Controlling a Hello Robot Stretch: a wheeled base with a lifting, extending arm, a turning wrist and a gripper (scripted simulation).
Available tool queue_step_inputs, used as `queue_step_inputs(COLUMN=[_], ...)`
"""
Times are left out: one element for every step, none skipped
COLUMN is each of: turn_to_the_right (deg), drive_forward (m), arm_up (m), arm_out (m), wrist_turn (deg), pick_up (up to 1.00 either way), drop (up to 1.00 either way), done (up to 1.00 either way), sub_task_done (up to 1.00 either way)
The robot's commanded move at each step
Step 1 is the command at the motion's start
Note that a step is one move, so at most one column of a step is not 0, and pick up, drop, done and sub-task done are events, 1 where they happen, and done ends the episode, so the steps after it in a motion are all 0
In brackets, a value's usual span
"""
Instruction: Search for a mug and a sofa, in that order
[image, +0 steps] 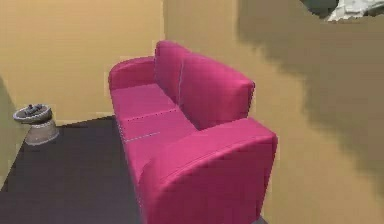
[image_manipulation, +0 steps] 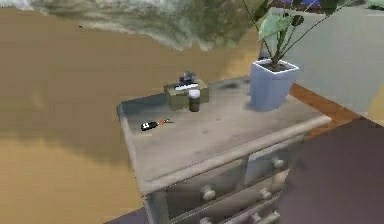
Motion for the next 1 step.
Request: queue_step_inputs(turn_to_the_right=[0.0], drive_forward=[0.00], arm_up=[0.00], arm_out=[0.00], wrist_turn=[0.0], pick_up=[0.00], drop=[0.00], done=[1.00], sub_task_done=[0.00])
